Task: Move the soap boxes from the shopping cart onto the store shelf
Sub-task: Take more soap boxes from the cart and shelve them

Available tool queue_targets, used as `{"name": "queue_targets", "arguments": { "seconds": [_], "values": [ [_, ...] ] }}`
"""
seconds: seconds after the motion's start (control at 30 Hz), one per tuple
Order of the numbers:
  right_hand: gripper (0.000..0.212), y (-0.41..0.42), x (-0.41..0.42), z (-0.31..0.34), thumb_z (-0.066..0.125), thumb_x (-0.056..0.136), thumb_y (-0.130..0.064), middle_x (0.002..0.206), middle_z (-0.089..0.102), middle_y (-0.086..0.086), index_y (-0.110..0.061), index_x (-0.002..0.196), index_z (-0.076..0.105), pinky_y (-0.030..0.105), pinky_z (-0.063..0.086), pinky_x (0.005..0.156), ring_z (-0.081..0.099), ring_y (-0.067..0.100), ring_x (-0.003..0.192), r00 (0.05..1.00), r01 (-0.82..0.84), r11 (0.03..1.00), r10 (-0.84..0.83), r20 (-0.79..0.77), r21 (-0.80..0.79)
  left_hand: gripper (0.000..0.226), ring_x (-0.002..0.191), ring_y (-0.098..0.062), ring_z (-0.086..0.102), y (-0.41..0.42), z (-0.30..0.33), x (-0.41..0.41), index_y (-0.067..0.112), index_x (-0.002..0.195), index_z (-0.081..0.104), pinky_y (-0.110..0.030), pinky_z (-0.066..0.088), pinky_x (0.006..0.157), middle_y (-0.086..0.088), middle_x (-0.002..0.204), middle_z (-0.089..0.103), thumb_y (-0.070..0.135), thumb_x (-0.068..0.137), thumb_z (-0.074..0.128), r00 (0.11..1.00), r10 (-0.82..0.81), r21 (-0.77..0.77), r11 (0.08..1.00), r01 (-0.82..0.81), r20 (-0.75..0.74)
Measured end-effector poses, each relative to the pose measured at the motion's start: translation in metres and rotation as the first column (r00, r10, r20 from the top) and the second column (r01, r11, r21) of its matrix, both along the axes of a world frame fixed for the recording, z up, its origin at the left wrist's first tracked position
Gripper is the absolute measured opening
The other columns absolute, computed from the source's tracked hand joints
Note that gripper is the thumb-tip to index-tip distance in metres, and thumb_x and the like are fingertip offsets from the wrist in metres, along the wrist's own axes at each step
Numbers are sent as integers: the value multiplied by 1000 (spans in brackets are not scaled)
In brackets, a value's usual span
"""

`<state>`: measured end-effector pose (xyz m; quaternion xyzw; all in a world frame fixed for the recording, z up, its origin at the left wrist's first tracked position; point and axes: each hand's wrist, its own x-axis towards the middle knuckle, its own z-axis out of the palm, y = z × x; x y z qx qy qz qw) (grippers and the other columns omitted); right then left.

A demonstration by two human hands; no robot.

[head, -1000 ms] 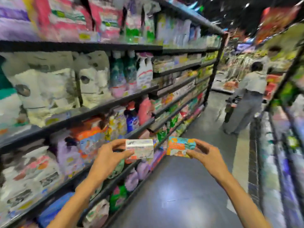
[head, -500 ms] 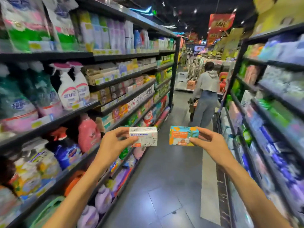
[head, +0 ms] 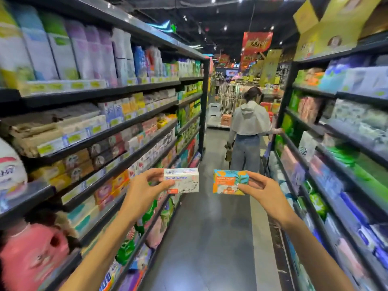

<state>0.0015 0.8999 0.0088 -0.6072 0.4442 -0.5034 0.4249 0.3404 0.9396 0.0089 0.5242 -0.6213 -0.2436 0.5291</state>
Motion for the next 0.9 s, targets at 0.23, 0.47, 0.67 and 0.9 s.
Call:
{"name": "queue_targets", "arguments": {
  "seconds": [0.23,0.47,0.67,0.9],
  "values": [
    [47,-172,-3,-7,75,83,-4,110,75,5,-7,127,63,25,59,83,72,17,104,1000,-23,1000,23,5,9,30,94,-4,72,-150,-3,4,31,111,73,-37,59,86,20,101,76,30,82,82,998,46,29,998,-47,32],
    [45,-360,24,-9,75,82,1,110,75,3,-9,124,64,17,56,80,70,12,106,987,-161,987,162,13,-24,27,90,2,70,-286,-11,12,27,108,74,-11,52,70,16,98,76,23,82,81,974,224,-3,975,-224,32],
    [43,-504,77,5,77,82,-5,112,75,2,-13,123,66,21,56,84,69,17,110,922,-386,922,384,-41,-40,31,94,-1,71,-369,-7,37,20,111,74,-24,59,80,12,101,77,21,81,82,895,445,9,896,-444,-24],
    [53,-623,196,-17,87,63,-36,111,75,-6,-29,113,71,30,56,94,67,12,113,795,-603,798,601,-80,3,28,95,12,65,-400,-19,88,25,111,72,-6,50,73,19,105,73,27,84,80,710,704,65,709,-702,-5]
  ]
}}
